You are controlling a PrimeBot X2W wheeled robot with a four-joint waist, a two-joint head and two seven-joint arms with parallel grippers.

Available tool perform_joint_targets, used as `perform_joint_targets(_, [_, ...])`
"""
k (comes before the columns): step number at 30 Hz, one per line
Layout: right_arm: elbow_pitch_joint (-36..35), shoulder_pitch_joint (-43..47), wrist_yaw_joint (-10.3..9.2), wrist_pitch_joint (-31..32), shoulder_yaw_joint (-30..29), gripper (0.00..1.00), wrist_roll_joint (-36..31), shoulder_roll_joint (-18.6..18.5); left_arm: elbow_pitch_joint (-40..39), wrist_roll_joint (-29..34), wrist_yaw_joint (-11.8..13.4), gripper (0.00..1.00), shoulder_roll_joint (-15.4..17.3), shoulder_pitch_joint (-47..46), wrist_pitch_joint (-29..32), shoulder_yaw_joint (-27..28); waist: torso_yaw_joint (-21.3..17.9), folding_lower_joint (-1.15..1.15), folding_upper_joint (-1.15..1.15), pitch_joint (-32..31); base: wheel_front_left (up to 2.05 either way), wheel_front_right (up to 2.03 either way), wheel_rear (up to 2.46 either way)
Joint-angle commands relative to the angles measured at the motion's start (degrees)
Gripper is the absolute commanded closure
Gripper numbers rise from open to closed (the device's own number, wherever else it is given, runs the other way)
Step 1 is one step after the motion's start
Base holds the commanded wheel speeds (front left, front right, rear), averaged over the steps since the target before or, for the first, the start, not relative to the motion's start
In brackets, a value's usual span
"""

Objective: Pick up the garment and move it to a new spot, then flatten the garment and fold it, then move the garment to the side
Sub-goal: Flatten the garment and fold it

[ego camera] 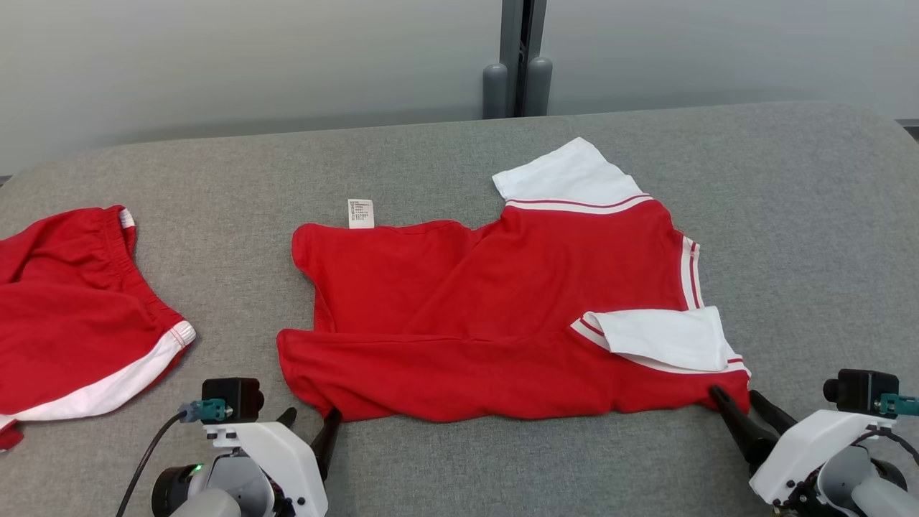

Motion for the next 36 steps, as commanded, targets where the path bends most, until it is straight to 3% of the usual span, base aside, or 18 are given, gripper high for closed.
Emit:
perform_joint_targets(1, [0.20, -0.55, 0.01, 0.33, -0.14, 0.00, -0.18, -0.01, 0.35, -0.18, -0.25, 0.00, 0.10, -1.23, 0.30, 0.00, -0.12, 0.00, 0.00, 0.05, 0.00, 0.00, 0.00])
perform_joint_targets(6, [0.15, -1.13, 0.01, 1.12, -0.31, 0.02, -0.61, 0.80, 0.89, -0.36, -0.46, 0.00, -0.55, -1.85, 1.46, -0.61, -0.54, 0.00, 0.00, 0.52, 0.00, 0.00, 0.00])
perform_joint_targets(7, [0.11, -1.23, 0.01, 1.14, -0.33, 0.24, -0.70, 0.93, 0.87, -0.42, -0.45, 0.00, -0.60, -2.07, 1.69, -0.63, -0.57, 0.00, 0.00, 0.62, 0.00, 0.00, 0.00])
perform_joint_targets(8, [0.08, -1.28, 0.01, 1.39, -0.36, 0.53, -0.80, 1.02, 0.87, -0.50, -0.47, 0.14, -0.65, -2.19, 1.82, -0.65, -0.60, 0.00, 0.00, 0.68, 0.00, 0.00, 0.00])
perform_joint_targets(9, [0.07, -1.31, 0.01, 1.60, -0.35, 0.67, -0.84, 1.09, 0.95, -0.59, -0.53, 0.47, -0.68, -2.23, 1.89, -0.66, -0.62, 0.00, 0.00, 0.73, 0.00, 0.00, 0.00])
perform_joint_targets(10, [0.10, -1.33, 0.01, 1.64, -0.36, 0.91, -0.89, 1.17, 1.06, -0.66, -0.49, 0.61, -0.70, -2.24, 1.96, -0.66, -0.64, 0.00, 0.00, 0.74, 0.00, 0.00, 0.00])
perform_joint_targets(11, [0.13, -1.38, 0.01, 1.63, -0.35, 0.98, -0.93, 1.27, 1.20, -0.71, -0.44, 1.00, -0.65, -2.26, 1.99, -0.64, -0.65, 0.00, 0.00, 0.70, 0.00, 0.00, 0.00])
perform_joint_targets(20, [-0.58, 0.09, 0.01, 2.40, -0.59, 1.00, 0.16, 0.30, -0.66, -0.94, -0.73, 1.00, 1.12, -0.74, 2.85, -0.81, -0.48, 0.00, 0.00, -1.12, 0.00, 0.00, 0.00])
perform_joint_targets(28, [-3.92, 2.99, 0.00, 4.18, -1.57, 1.00, 1.69, -3.29, -9.18, -0.99, -0.49, 1.00, 7.54, 2.85, 6.84, -1.81, 0.02, 0.00, 0.00, -3.50, 0.00, 0.00, 0.00])
perform_joint_targets(36, [-8.61, 8.23, 0.00, 7.88, -3.14, 1.00, 3.10, -6.44, -19.49, -1.67, 1.38, 1.00, 13.80, 7.42, 12.47, -3.39, 0.56, 0.00, 0.00, -4.56, 0.00, 0.00, 0.00])
